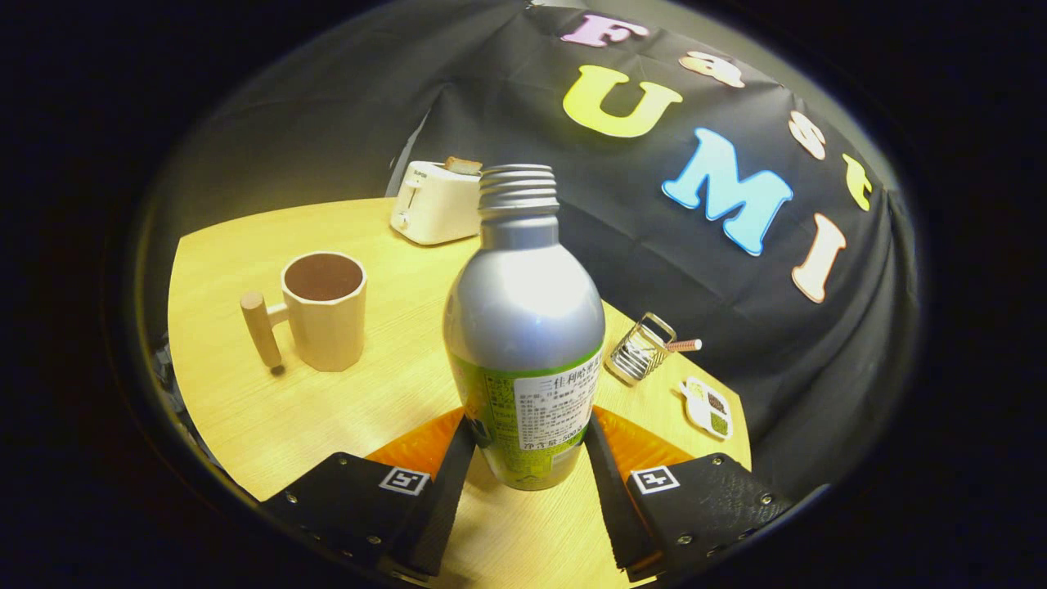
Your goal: Take the bottle from table, then pour the juice into the cup, finally place the bottle on the coaster
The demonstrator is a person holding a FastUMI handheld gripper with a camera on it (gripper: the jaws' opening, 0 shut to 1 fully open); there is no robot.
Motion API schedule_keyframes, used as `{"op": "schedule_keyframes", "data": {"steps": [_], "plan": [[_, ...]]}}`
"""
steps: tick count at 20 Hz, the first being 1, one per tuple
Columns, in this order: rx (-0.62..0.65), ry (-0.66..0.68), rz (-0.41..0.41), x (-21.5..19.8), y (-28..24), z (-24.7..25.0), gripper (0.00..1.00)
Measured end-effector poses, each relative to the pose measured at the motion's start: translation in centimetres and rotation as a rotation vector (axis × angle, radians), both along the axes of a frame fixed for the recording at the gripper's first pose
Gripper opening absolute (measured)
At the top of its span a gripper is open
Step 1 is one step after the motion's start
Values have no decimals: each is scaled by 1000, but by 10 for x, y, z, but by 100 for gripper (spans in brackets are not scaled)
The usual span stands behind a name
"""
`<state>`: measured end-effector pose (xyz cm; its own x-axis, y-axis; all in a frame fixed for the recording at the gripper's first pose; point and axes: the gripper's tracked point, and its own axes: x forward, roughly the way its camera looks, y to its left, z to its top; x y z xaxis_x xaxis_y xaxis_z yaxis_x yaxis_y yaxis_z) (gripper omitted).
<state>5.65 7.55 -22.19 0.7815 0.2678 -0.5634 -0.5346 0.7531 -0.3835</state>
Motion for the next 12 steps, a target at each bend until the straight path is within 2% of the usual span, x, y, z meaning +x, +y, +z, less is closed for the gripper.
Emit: {"op": "schedule_keyframes", "data": {"steps": [12], "plan": [[-251, -9, 81, 3, 7, -9, 75]]}}
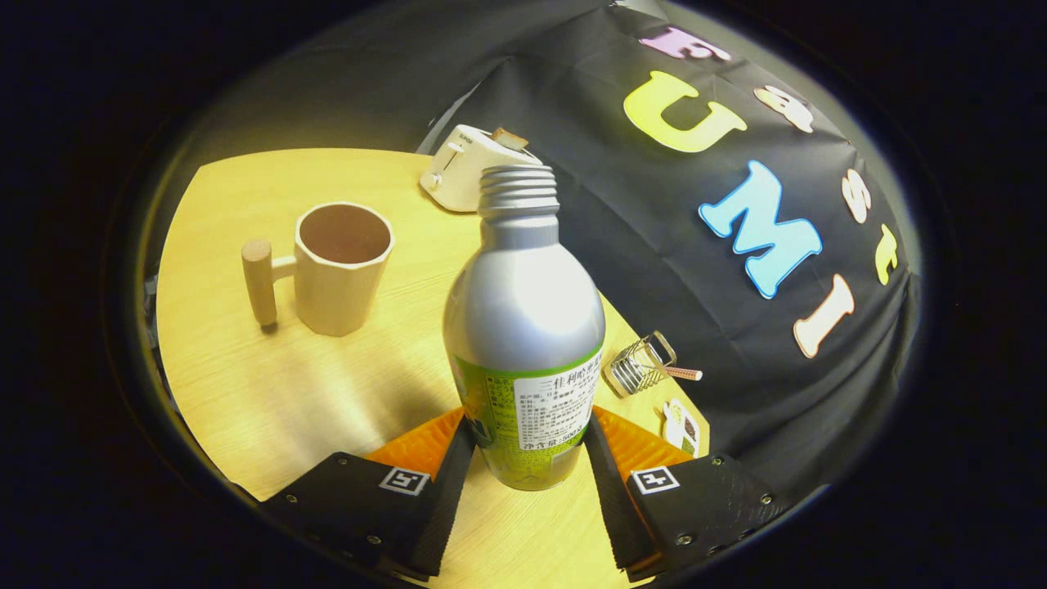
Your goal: Take the bottle from table, then pour the juice into the cup, finally place the bottle on the coaster
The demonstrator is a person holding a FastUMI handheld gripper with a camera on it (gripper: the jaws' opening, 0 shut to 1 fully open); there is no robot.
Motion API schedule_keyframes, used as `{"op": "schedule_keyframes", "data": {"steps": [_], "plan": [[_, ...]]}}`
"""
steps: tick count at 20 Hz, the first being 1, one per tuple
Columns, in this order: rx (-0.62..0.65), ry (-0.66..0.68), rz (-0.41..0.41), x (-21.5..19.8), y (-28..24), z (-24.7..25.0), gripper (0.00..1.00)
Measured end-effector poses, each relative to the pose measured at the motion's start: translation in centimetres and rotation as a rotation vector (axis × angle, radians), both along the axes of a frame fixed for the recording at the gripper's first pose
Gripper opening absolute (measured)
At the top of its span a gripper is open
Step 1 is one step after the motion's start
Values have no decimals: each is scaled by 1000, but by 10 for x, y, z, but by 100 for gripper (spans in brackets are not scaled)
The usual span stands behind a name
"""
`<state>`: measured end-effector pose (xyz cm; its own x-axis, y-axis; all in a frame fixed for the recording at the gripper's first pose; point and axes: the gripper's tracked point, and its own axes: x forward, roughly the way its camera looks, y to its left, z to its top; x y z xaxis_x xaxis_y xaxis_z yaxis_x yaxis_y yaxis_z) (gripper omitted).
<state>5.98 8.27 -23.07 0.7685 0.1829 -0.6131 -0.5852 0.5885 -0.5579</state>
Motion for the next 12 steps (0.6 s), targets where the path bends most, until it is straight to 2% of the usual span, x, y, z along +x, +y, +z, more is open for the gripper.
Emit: {"op": "schedule_keyframes", "data": {"steps": [12], "plan": [[-158, -8, 67, 2, 24, -4, 75]]}}
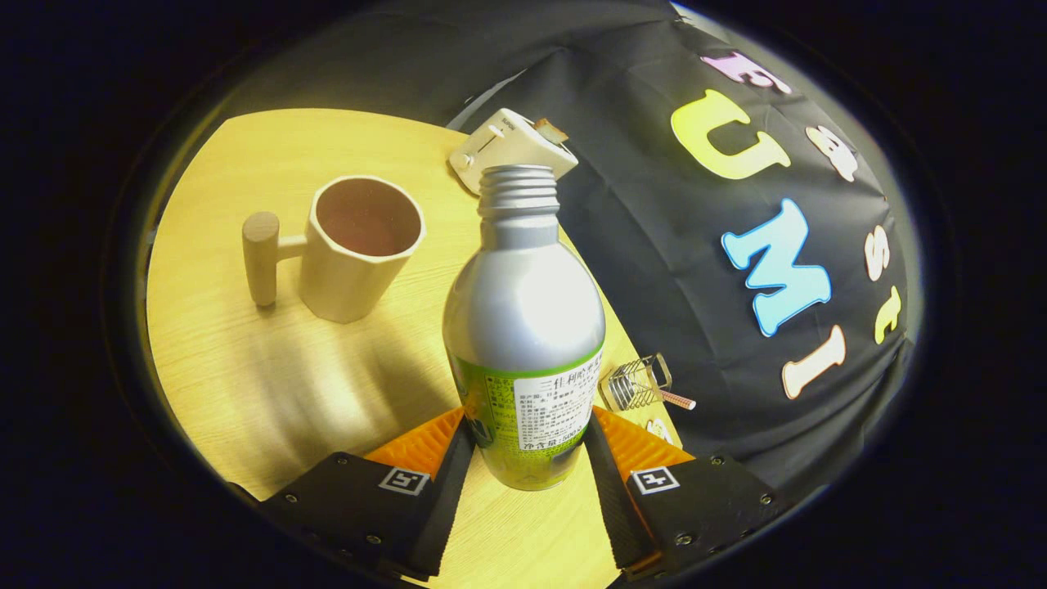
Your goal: Take the bottle from table, then pour the juice into the cup, finally place the bottle on the coaster
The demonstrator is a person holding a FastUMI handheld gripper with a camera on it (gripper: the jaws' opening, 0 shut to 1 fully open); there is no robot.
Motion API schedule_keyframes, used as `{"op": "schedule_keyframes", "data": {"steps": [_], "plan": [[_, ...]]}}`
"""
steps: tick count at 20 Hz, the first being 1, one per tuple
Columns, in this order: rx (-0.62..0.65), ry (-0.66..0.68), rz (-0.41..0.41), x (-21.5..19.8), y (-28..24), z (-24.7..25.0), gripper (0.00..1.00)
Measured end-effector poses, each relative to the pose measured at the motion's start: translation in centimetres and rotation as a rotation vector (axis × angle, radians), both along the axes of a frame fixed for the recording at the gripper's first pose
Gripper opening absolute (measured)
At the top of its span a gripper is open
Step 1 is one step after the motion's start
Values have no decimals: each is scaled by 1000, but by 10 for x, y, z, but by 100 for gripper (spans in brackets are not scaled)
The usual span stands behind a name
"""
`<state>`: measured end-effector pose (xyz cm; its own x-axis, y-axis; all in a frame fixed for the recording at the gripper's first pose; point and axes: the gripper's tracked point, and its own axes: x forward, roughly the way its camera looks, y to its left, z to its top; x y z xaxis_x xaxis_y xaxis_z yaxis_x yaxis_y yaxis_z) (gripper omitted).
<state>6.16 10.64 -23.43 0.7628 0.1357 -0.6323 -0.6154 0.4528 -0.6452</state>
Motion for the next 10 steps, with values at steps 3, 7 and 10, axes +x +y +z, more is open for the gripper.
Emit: {"op": "schedule_keyframes", "data": {"steps": [3, 7, 10], "plan": [[-53, 0, 18, -1, 5, -2, 75], [-151, -5, 60, 1, 11, -4, 75], [-207, -1, 69, 3, 15, -2, 75]]}}
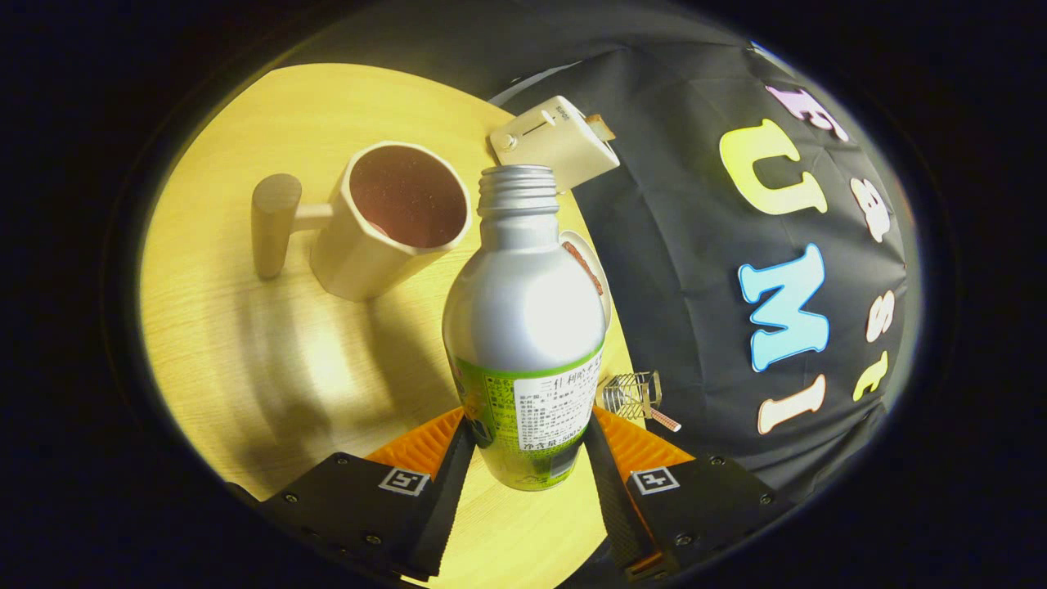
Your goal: Take the bottle from table, then pour the juice into the cup, finally place the bottle on the coaster
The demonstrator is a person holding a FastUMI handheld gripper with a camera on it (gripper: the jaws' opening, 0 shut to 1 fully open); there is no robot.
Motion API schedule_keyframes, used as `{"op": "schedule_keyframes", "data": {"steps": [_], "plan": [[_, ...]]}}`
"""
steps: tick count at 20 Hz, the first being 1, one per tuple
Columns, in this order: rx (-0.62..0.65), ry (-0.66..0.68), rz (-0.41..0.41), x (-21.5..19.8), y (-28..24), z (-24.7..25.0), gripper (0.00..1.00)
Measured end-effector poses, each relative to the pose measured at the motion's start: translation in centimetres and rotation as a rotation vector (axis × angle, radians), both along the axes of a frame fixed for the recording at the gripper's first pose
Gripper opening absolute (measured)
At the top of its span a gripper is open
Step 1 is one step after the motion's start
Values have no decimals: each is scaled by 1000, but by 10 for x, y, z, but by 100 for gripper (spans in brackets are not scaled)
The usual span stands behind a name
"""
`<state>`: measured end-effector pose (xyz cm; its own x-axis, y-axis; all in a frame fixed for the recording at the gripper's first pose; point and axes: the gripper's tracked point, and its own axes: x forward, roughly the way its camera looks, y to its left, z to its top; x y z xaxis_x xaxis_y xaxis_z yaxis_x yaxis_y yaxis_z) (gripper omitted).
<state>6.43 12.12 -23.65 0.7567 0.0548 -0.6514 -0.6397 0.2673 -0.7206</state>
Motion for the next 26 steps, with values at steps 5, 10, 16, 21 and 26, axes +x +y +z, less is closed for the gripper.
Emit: {"op": "schedule_keyframes", "data": {"steps": [5, 10, 16, 21, 26], "plan": [[-114, -9, 25, 9, -1, 5, 75], [-211, -6, 58, 12, -1, 8, 75], [-313, -9, 82, 13, -5, 13, 75], [-386, -19, 111, 14, -2, 19, 75], [-466, -30, 137, 18, -5, 27, 75]]}}
